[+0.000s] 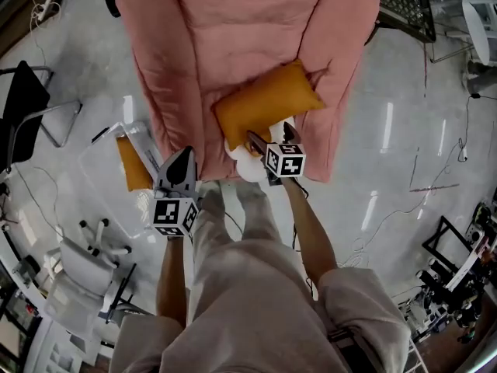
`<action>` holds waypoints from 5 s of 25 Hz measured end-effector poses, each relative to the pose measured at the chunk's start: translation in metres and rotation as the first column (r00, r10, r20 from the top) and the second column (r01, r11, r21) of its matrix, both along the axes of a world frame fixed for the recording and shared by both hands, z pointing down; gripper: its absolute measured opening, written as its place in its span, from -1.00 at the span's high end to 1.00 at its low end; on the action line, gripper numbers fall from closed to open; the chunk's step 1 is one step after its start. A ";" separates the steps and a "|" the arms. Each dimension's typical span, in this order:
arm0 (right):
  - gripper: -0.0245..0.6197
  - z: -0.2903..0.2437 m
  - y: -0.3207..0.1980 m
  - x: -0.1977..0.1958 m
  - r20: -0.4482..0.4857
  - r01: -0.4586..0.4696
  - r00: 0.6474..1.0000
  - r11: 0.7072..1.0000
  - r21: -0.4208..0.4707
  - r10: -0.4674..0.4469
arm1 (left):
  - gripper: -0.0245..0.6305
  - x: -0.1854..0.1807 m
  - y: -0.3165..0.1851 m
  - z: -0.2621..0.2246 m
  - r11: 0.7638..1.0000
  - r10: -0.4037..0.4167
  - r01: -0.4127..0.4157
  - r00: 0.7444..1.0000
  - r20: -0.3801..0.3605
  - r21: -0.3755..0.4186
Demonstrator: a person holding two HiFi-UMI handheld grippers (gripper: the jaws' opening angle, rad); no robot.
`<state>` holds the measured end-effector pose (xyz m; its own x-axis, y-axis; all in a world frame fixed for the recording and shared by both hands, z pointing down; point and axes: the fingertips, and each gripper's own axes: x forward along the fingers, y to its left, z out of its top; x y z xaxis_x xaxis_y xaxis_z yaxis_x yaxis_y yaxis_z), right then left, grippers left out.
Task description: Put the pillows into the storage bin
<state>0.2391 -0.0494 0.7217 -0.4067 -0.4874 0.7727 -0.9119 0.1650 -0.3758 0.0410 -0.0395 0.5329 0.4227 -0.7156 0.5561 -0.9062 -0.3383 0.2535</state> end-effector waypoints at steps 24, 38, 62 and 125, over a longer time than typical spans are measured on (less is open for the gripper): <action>0.14 0.068 -0.049 0.021 -0.069 -0.164 0.985 0.982 -0.095 0.158 | 0.89 -0.020 0.014 0.013 0.999 -0.046 0.047 0.997 0.063 -0.021; 0.43 -0.072 -0.008 -0.011 -0.152 0.040 0.988 0.981 0.192 -0.010 | 0.89 -0.089 0.052 -0.022 0.988 -0.151 0.150 0.988 0.024 0.046; 0.79 -0.202 -0.026 -0.261 -0.194 0.449 0.893 0.772 0.449 -0.407 | 0.89 -0.265 0.155 -0.042 0.848 -0.523 0.522 0.852 -0.014 0.087; -0.31 -0.082 0.054 -0.091 -0.132 0.337 0.940 0.914 0.224 -0.314 | 0.89 -0.089 0.074 0.017 0.991 -0.136 0.136 0.990 -0.042 -0.001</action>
